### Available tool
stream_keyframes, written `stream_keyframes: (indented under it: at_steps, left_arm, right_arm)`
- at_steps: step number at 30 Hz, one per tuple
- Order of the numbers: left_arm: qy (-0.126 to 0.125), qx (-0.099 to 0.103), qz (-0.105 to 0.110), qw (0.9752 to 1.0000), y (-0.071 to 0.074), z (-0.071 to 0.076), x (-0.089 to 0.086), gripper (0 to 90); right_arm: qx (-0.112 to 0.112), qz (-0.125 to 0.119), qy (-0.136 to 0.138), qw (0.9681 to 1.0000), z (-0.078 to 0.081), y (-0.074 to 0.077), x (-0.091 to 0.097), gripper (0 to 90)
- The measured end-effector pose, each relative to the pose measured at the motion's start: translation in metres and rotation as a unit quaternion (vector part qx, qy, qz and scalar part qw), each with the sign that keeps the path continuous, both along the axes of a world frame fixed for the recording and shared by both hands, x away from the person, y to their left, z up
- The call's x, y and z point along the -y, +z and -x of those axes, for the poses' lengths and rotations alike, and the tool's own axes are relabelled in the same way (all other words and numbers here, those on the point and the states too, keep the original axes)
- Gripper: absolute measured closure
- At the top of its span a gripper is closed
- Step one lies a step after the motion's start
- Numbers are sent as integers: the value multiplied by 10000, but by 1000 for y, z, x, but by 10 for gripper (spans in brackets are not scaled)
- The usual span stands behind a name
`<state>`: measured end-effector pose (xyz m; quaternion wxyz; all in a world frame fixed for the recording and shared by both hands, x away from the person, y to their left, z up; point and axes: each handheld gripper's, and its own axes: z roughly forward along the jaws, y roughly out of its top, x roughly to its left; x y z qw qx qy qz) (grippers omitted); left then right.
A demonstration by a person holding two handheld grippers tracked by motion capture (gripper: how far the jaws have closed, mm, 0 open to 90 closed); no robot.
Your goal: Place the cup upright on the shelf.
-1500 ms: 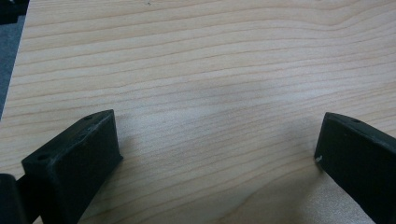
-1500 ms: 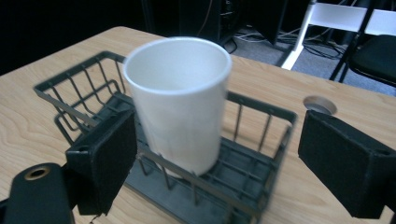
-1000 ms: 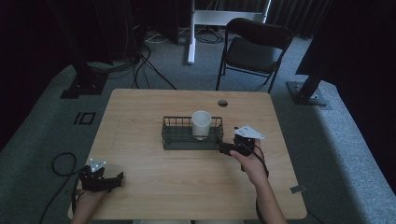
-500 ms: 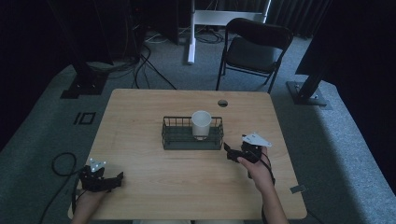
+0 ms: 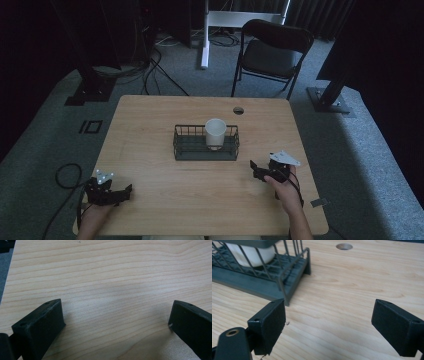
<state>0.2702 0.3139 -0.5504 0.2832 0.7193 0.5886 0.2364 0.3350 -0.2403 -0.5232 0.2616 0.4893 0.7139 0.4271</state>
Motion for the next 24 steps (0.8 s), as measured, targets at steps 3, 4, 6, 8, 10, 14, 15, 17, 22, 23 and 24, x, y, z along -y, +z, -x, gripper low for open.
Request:
stream_keyframes:
  at_steps: [3, 4, 6, 8, 10, 14, 15, 17, 22, 23, 24]
  left_arm:
    - [-1, 0, -1, 10000, 0, 0, 0, 1]
    - [0, 0, 0, 10000, 0, 0, 0, 1]
    - [0, 1, 0, 10000, 0, 0, 0, 1]
    - [0, 1, 0, 10000, 0, 0, 0, 2]
    - [-1, 0, 0, 10000, 0, 0, 0, 1]
    - [0, 1, 1, 10000, 0, 0, 0, 2]
    - [0, 0, 1, 10000, 0, 0, 0, 1]
    - [-1, 0, 0, 10000, 0, 0, 0, 1]
    - [0, 0, 0, 10000, 0, 0, 0, 1]
    - [0, 1, 0, 10000, 0, 0, 0, 1]
    - [0, 0, -1, 10000, 0, 0, 0, 2]
  right_arm:
    - [-58, 33, -76, 9999, 2, -5, 5, 119]
    - [-78, 31, -110, 9999, 2, -6, 7, 119]
    - [-94, 23, -130, 9999, 2, -7, 9, 119]
    - [-153, 86, -184, 9997, 4, -10, 14, 119]
    - [-188, 58, -246, 9995, 4, -11, 18, 119]
    - [-242, 78, -371, 9990, 6, -12, 27, 119]
    - [-263, 95, -401, 9988, 6, -12, 29, 119]
    - [-286, 135, -468, 9984, 7, -13, 33, 119]
    - [-403, 205, -613, 9971, 8, -17, 43, 119]
    - [-425, 202, -638, 9969, 8, -17, 45, 119]
    - [-453, 229, -665, 9965, 8, -18, 47, 119]
